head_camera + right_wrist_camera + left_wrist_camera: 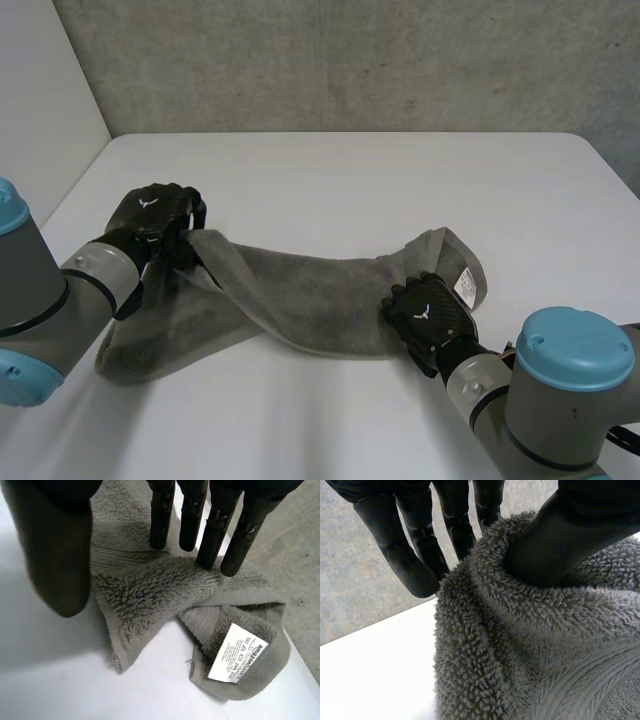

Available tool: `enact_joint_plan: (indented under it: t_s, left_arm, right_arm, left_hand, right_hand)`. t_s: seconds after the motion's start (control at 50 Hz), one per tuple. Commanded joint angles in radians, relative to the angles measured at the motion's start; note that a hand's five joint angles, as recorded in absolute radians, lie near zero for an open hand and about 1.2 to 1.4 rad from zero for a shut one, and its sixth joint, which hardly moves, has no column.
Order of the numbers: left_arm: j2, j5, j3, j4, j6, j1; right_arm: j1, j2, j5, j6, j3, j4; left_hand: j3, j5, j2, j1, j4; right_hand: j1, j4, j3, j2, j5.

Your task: Fold the towel.

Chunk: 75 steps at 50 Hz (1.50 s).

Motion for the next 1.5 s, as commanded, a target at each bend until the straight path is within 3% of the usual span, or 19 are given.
enact_joint_plan:
  t_s: [0.02,0.26,0.3,0.32,0.36,0.48,0.54,0.64,0.76,0.8,0.9,1.08,1.14,1.22,1.24,1.28,1.32,1.38,1.5]
  left_arm:
    - [0.0,0.0,0.0,0.0,0.0,0.001]
    - [0.0,0.0,0.0,0.0,0.0,-0.001]
    - [0.0,0.0,0.0,0.0,0.0,-0.001]
    - [0.0,0.0,0.0,0.0,0.0,-0.001]
    - [0.0,0.0,0.0,0.0,0.0,0.001]
    - [0.011,-0.002,0.002,0.0,0.0,0.001]
    - [0.037,-0.005,0.014,-0.003,0.002,-0.002]
    - [0.123,0.0,0.026,-0.005,0.005,0.001]
    - [0.199,0.0,0.06,-0.023,0.018,-0.004]
    - [0.203,0.0,0.08,-0.06,0.04,-0.004]
    - [0.117,-0.003,0.127,-0.116,0.103,-0.002]
    - [-0.15,-0.012,0.313,-0.203,0.259,-0.016]
    - [-0.236,-0.02,0.427,-0.201,0.29,-0.016]
    - [-0.268,-0.069,0.587,-0.131,0.284,-0.016]
    - [-0.268,-0.069,0.588,-0.13,0.284,-0.016]
    - [-0.241,-0.086,0.617,0.022,0.272,-0.016]
    - [-0.206,-0.088,0.611,0.108,0.259,-0.018]
    - [-0.148,-0.08,0.579,0.217,0.204,-0.013]
    - [-0.118,-0.026,0.507,0.154,0.123,0.004]
  right_arm:
    - [0.0,-0.001,0.001,0.001,-0.019,0.001]
    - [-0.011,0.034,-0.001,-0.001,-0.056,-0.001]
    - [-0.012,0.039,0.001,-0.001,-0.073,-0.001]
    - [-0.012,0.039,0.001,-0.001,-0.073,-0.001]
    - [-0.014,0.034,0.002,-0.001,-0.1,0.01]
    - [-0.017,-0.02,0.008,0.002,-0.14,0.018]
    - [-0.026,-0.161,0.008,0.013,-0.175,0.068]
    - [-0.029,-0.242,0.008,0.035,-0.284,0.2]
    - [-0.039,-0.25,-0.01,0.041,-0.525,0.55]
    - [-0.067,-0.216,-0.025,0.029,-0.637,0.713]
    - [-0.118,-0.11,-0.058,-0.008,-0.747,0.825]
    - [-0.103,0.068,-0.062,-0.014,-0.91,0.763]
    - [-0.089,0.126,-0.035,-0.014,-0.979,0.63]
    - [-0.085,0.132,0.052,-0.021,-0.982,0.257]
    - [-0.085,0.132,0.053,-0.021,-0.982,0.256]
    - [-0.085,0.093,0.083,-0.016,-0.926,0.022]
    - [-0.085,0.054,0.082,-0.016,-0.886,-0.037]
    - [-0.085,-0.007,0.068,-0.014,-0.825,-0.044]
    - [-0.081,-0.035,0.01,-0.018,-0.719,0.103]
  left_hand:
    - [-0.205,-0.364,-0.149,-0.115,-0.19]
    - [-0.205,-0.364,-0.149,-0.115,-0.19]
    - [-0.205,-0.364,-0.149,-0.115,-0.19]
    - [-0.205,-0.364,-0.149,-0.115,-0.19]
    - [-0.205,-0.364,-0.149,-0.115,-0.19]
    - [-0.205,-0.364,-0.149,-0.115,-0.19]
    - [-0.205,-0.364,-0.149,-0.115,-0.19]
    - [-0.205,-0.364,-0.149,-0.115,-0.19]
    - [-0.205,-0.364,-0.149,-0.115,-0.19]
    - [-0.205,-0.364,-0.149,-0.115,-0.19]
    - [-0.205,-0.364,-0.149,-0.115,-0.19]
    - [-0.205,-0.364,-0.149,-0.115,-0.19]
    - [-0.205,-0.364,-0.149,-0.115,-0.19]
    - [-0.205,-0.364,-0.149,-0.115,-0.19]
    - [-0.205,-0.364,-0.149,-0.115,-0.19]
    - [-0.205,-0.364,-0.149,-0.115,-0.19]
    - [-0.205,-0.364,-0.149,-0.115,-0.19]
    - [-0.205,-0.364,-0.149,-0.115,-0.19]
    - [-0.205,-0.364,-0.149,-0.115,-0.19]
  right_hand:
    - [0.025,0.023,0.026,0.014,0.013]
    - [0.116,0.114,0.117,0.105,0.104]
    - [0.431,0.429,0.432,0.42,0.419]
    - [0.433,0.431,0.434,0.422,0.421]
    - [0.869,0.867,0.87,0.857,0.857]
    - [0.929,0.927,0.929,0.917,0.916]
    - [0.929,0.927,0.929,0.917,0.916]
    - [0.929,0.927,0.929,0.917,0.916]
    - [0.929,0.927,0.929,0.917,0.916]
    - [0.929,0.927,0.929,0.917,0.916]
    - [0.929,0.927,0.929,0.917,0.916]
    - [0.929,0.927,0.929,0.917,0.916]
    - [0.929,0.927,0.929,0.917,0.916]
    - [0.929,0.927,0.929,0.917,0.916]
    - [0.929,0.927,0.929,0.917,0.916]
    - [0.929,0.927,0.929,0.917,0.916]
    - [0.929,0.927,0.929,0.917,0.916]
    - [0.929,0.927,0.929,0.917,0.916]
    - [0.929,0.927,0.929,0.917,0.916]
